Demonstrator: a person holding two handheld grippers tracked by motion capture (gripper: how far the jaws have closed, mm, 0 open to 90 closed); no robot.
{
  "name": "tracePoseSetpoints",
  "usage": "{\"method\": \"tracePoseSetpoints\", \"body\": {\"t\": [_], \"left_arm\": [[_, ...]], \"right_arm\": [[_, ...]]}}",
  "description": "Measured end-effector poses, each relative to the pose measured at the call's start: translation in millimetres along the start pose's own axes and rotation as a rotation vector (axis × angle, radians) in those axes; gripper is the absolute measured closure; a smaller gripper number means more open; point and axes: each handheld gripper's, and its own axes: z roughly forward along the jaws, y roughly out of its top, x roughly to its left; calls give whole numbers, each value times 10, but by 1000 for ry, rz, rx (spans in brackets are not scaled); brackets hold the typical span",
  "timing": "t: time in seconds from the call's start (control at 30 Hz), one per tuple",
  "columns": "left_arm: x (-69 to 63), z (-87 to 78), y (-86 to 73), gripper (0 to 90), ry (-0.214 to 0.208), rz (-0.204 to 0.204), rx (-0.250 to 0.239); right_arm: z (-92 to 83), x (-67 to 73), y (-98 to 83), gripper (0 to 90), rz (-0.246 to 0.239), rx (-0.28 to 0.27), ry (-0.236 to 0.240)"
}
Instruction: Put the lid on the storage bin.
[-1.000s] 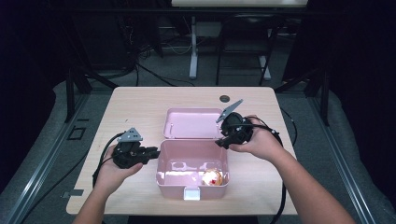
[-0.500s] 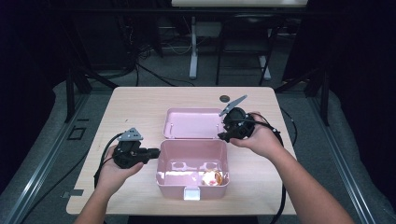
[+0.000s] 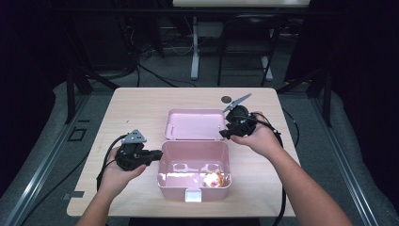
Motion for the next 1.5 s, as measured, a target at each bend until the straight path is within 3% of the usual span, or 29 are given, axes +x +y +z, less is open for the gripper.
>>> {"method": "tracePoseSetpoints", "body": {"t": [0.17, 0.37, 0.8, 1.5], "left_arm": [[-9, -1, 0, 841, 0, 1, 2], [-7, 9, -2, 826, 5, 2, 5], [-19, 8, -2, 827, 13, 12, 8], [-15, 15, -7, 827, 15, 8, -2]], "right_arm": [[45, -51, 13, 592, 16, 1, -12], [137, -176, 49, 607, 112, -13, -28], [383, -327, 115, 632, 218, 4, -100], [660, -477, 118, 663, 360, 21, -135]]}}
